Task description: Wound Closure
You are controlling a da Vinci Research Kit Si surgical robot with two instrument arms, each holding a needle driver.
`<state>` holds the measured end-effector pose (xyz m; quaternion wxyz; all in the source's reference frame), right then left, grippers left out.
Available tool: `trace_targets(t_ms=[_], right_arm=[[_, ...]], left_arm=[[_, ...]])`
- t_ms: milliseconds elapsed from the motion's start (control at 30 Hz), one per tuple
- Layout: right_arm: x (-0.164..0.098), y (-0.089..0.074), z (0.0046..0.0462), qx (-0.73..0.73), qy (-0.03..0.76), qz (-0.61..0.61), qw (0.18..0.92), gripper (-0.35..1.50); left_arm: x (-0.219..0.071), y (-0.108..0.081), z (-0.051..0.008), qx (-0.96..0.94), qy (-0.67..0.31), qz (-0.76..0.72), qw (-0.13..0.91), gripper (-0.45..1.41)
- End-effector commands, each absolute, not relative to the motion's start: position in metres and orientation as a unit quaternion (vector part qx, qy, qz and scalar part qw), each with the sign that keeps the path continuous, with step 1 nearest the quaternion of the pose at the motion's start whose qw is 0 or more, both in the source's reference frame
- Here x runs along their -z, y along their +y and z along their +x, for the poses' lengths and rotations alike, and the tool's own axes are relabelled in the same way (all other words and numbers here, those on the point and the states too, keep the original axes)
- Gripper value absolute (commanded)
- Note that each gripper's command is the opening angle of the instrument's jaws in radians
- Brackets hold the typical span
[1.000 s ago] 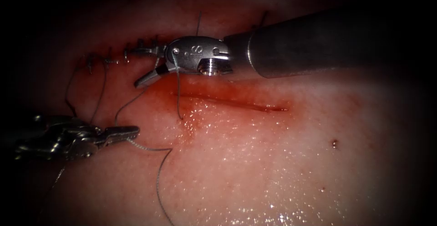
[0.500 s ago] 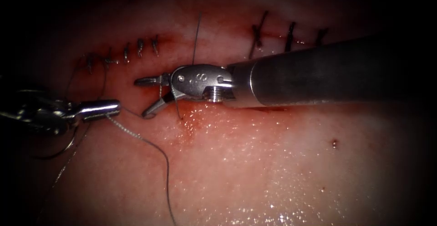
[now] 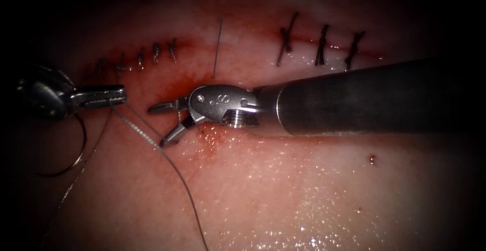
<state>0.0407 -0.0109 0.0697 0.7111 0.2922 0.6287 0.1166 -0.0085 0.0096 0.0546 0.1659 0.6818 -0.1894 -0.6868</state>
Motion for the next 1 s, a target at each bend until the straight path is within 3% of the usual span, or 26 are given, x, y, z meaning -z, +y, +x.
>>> trace_targets(t_ms=[33,467,1000], right_arm=[[-0.0701,-0.0116,0.0413,-0.117,0.634,0.302,0.702,0.74],[-0.0680,-0.0126,0.0421,-0.111,0.680,0.356,0.631,0.44],[-0.0667,-0.0130,0.0422,-0.111,0.718,0.405,0.555,0.44]], left_arm=[[-0.0554,0.0095,-0.0090,0.683,-0.194,0.686,0.159,-0.45],[-0.0583,0.0114,-0.0086,0.666,-0.223,0.701,0.125,-0.45],[-0.0622,0.0119,-0.0084,0.638,-0.208,0.733,0.114,-0.45]])
